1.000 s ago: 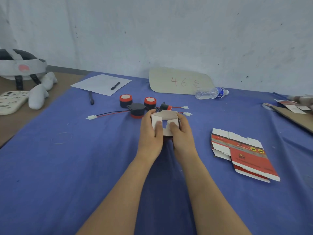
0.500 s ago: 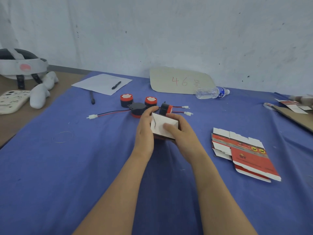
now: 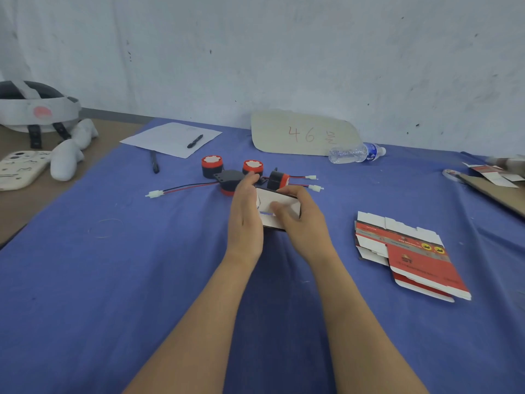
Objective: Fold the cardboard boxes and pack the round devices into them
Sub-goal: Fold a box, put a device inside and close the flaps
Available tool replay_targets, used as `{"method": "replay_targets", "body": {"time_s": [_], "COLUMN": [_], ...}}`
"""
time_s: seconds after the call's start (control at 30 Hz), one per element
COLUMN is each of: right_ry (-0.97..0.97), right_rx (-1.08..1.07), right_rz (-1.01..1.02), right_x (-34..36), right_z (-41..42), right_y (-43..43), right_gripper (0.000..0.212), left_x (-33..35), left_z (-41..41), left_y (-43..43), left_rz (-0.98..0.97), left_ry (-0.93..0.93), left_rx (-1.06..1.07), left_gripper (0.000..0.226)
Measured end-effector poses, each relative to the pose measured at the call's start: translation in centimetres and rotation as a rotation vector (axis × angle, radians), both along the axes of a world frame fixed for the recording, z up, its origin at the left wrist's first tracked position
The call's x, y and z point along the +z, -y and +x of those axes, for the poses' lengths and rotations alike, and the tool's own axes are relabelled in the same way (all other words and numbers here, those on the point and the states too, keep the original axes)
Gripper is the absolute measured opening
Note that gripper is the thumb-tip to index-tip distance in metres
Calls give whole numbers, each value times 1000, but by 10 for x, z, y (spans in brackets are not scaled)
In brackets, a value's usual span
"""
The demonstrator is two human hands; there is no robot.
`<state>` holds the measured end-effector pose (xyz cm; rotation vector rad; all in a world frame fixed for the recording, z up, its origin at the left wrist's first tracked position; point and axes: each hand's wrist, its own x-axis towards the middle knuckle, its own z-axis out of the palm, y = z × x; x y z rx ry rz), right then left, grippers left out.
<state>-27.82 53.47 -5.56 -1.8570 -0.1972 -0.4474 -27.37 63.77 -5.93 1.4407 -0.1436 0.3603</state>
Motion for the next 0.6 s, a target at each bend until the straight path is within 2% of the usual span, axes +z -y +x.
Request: {"method": "replay_targets", "body": {"time_s": [0.3, 0.43, 0.5, 0.6], "right_ry": [-3, -48, -77, -81], "right_rx": [27, 50, 71, 67], "right_rz": [4, 80, 37, -111], "right_x": [4, 9, 9, 5], "right_z": [-4, -5, -4, -4], "right_y": [0, 0, 1, -2], "right_gripper": [11, 9, 9, 22], "left_x": [5, 7, 7, 11], "left_z": [2, 4, 6, 6], "left_y": [-1, -5, -7, -8], "left_rz": [-55, -61, -111, -230], "left_ry": [-6, -15, -96, -158], "left_rx": [12, 184, 207, 81], "left_gripper": [37, 36, 42, 46]}}
